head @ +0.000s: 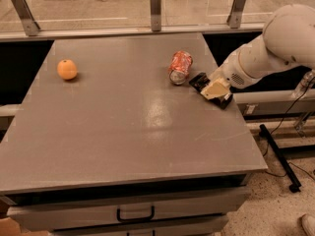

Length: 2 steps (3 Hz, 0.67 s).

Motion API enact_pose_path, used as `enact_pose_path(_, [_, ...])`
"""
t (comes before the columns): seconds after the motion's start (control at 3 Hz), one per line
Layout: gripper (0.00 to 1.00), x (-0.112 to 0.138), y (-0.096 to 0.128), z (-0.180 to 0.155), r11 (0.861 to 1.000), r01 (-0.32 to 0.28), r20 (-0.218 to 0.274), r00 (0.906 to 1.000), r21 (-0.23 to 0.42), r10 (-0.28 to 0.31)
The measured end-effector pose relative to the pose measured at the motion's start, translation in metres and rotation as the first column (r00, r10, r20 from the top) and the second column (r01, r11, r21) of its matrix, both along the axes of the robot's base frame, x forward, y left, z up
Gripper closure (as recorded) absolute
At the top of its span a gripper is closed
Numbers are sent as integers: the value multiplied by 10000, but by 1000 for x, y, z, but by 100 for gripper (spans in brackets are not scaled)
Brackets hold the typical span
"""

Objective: Move rxbar chocolate near coke can

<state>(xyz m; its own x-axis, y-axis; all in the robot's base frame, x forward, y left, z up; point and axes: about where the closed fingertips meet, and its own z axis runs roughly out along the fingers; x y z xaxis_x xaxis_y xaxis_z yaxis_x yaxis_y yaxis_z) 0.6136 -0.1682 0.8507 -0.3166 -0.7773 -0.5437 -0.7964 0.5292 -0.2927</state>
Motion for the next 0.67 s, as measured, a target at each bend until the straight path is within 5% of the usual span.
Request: enact_pose_path(0.67, [12,14,11,-3,9996,-287,35,9996,-61,287])
